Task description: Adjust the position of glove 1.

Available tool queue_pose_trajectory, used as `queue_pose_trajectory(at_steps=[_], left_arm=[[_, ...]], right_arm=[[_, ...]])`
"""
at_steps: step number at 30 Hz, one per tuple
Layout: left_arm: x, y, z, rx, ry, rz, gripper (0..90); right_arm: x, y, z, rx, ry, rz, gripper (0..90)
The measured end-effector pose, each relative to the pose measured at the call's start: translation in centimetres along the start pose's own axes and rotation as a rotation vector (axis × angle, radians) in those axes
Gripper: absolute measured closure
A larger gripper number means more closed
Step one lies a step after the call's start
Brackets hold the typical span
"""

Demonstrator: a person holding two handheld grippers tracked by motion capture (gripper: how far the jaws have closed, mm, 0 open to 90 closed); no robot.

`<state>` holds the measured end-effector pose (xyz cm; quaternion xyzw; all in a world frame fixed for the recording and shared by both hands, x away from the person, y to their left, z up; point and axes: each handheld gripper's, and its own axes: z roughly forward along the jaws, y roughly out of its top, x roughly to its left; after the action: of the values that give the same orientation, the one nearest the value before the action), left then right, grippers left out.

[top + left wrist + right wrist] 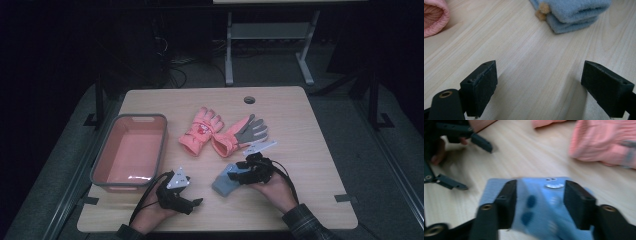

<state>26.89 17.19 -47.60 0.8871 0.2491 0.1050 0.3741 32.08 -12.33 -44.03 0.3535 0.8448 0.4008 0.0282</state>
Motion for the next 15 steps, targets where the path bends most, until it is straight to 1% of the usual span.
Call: queue_pose_trajectory(at_steps=[2, 5, 6, 7, 8, 11, 12, 15], left_arm=[[0.0, 0.0, 0.0, 0.0, 0.001, -0.002, 12.6], [0.0, 0.0, 0.0, 0.0, 0.002, -0.003, 12.5], [-0.1, 0.0, 0.0, 0.0, 0.002, -0.005, 12.4], [-0.1, 0.0, 0.1, 0.0, 0.003, -0.006, 12.4], [-0.1, 0.0, 0.1, -0.001, 0.003, -0.008, 12.5], [-0.1, 0.2, 0.1, 0.007, 0.008, -0.009, 12.4], [-0.1, 0.2, 0.1, 0.011, 0.01, -0.012, 12.4], [-0.1, 0.4, 0.2, 0.013, 0.006, -0.018, 12.4]], right_arm=[[-0.5, -0.2, -0.6, -0.002, -0.022, 0.023, 34.5], [-1.4, -0.7, -1.4, -0.018, -0.045, 0.033, 27.2], [-1.8, -1.0, -1.9, -0.022, -0.059, 0.038, 25.3], [-2.0, -1.2, -2.1, -0.023, -0.066, 0.036, 23.2], [-2.4, -1.6, -2.4, -0.024, -0.085, 0.034, 19.0], [-3.2, -2.6, -2.9, -0.016, -0.115, 0.028, 13.8], [-3.4, -3.0, -3.0, -0.009, -0.122, 0.028, 13.3], [-3.9, -4.2, -3.5, -0.001, -0.165, 0.002, 8.5]])
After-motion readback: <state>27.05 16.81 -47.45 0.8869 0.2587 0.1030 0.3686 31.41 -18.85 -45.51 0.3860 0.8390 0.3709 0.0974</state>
